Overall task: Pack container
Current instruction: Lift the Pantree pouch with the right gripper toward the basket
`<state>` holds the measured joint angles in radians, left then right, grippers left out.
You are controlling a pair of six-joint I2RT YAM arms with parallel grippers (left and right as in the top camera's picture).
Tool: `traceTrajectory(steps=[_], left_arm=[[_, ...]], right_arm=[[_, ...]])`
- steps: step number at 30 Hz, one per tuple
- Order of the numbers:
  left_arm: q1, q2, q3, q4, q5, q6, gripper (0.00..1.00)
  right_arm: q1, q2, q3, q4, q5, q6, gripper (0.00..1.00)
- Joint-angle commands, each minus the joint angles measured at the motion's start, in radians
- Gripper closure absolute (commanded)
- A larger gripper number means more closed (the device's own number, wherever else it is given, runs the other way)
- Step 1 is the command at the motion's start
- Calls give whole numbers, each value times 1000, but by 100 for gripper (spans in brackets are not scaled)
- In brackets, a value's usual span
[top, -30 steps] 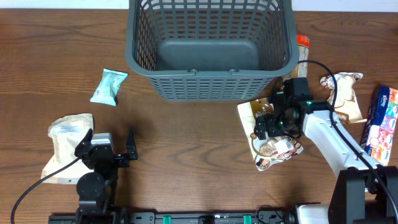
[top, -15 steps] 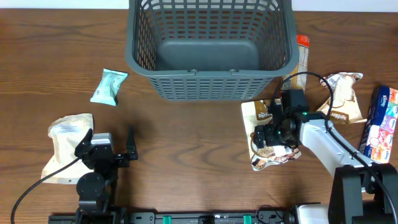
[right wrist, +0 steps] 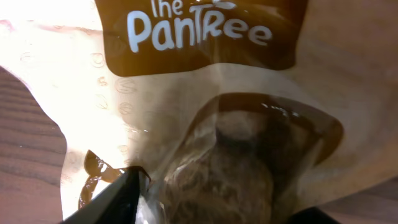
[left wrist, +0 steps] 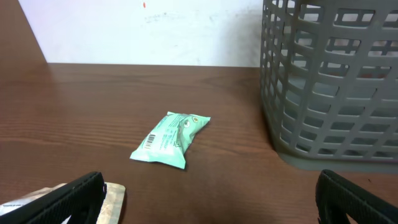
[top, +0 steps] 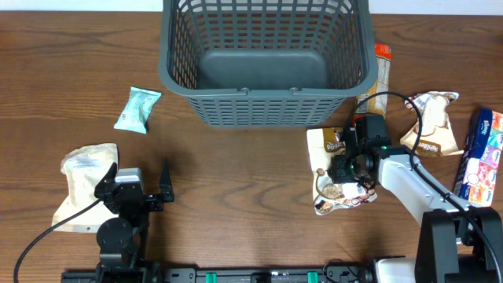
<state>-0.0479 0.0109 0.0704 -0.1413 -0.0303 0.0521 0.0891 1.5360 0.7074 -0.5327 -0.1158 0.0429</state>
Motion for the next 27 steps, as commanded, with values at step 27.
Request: traceTrajectory(steps=[27], left_arm=[[-4,-7,-31,-6,-8,-5,1]], right_arm=[[6,-136,-8,24,39,163,99]])
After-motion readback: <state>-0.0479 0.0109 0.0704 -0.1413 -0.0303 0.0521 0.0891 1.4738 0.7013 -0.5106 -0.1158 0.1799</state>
